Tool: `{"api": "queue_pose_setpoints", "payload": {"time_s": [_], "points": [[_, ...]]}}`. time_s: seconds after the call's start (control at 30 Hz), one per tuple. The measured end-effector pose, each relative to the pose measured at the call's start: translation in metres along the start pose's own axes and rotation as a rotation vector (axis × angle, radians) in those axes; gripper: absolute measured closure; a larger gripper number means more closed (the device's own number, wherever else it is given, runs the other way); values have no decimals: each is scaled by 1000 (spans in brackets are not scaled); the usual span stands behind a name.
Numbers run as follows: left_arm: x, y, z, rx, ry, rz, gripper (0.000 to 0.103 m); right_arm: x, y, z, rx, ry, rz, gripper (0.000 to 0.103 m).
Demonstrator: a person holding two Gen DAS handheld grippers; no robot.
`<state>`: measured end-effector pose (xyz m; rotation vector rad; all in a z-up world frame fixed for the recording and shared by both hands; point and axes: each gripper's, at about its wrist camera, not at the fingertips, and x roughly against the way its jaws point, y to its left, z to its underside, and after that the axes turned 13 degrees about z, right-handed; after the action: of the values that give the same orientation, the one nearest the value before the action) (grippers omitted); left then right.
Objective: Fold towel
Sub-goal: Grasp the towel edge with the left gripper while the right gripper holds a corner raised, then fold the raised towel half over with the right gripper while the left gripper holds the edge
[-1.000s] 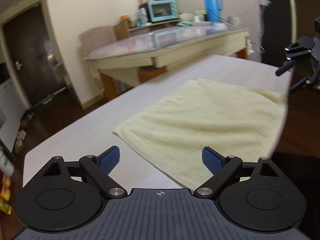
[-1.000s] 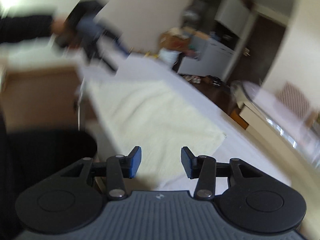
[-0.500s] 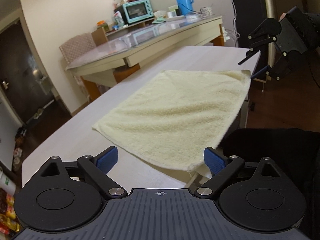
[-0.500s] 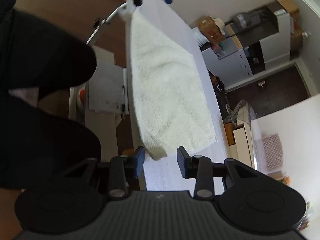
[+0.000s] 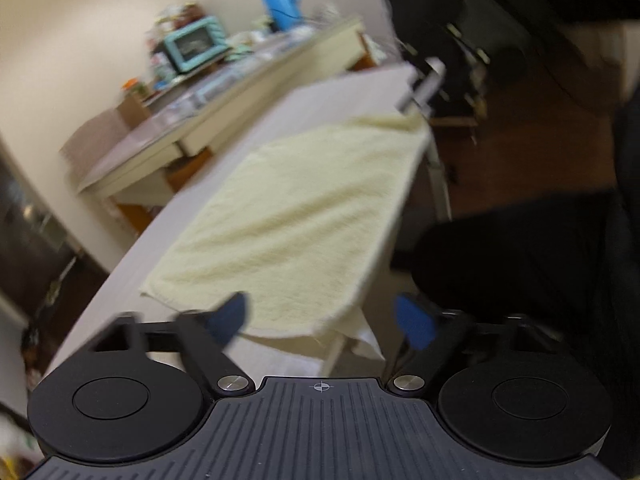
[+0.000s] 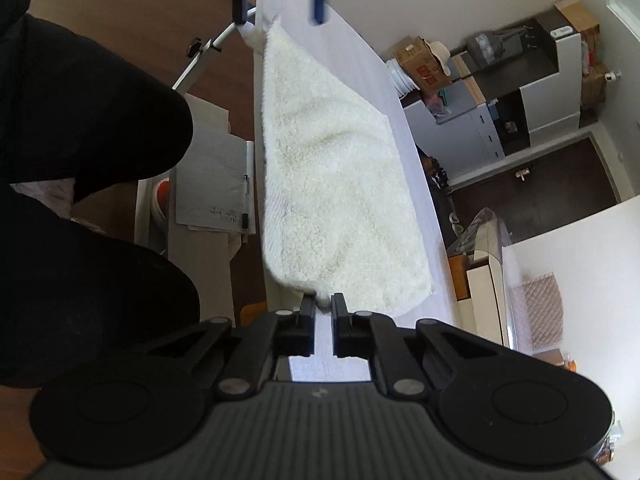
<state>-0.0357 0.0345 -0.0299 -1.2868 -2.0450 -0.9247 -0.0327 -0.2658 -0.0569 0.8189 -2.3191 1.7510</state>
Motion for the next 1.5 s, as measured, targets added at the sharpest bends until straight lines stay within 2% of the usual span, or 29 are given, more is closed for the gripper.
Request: {"api": "queue_pose_setpoints", "payload": {"time_s": [0.07, 0.1, 0.17, 0.27, 0.47, 0.77, 0.93, 1.07, 1.2, 1.33, 1.5], "points": [[-5, -3, 0, -47, 29, 2, 66, 3, -1, 1, -9, 5, 2, 95], [-5, -2, 0, -57, 33, 4, 69, 3, -2, 2, -14, 8, 2, 95], [-5, -1, -1, -71, 39, 7, 85, 2, -3, 2, -26, 12, 1, 95], [-6, 4, -3, -80, 66, 7, 94, 4, -6, 3, -47, 22, 5, 95], [-1, 3, -7, -46, 69, 22, 96, 9, -11, 5, -115, 31, -5, 96], [40, -16, -12, 56, 16, 52, 96, 58, -31, 8, -339, 9, -80, 96], [51, 8, -19, 142, -21, 7, 96, 59, -52, 6, -421, -19, -98, 96], [46, 41, -30, 210, -21, -36, 96, 31, -91, 12, -552, -19, -125, 96], [31, 91, -40, 280, -28, -53, 96, -10, -128, 20, -657, 19, -172, 96], [11, 137, -42, 359, -10, -45, 96, -55, -153, 30, -741, 69, -229, 96], [-10, 174, -38, 414, 16, -30, 96, -107, -172, 40, -810, 137, -289, 96]]}}
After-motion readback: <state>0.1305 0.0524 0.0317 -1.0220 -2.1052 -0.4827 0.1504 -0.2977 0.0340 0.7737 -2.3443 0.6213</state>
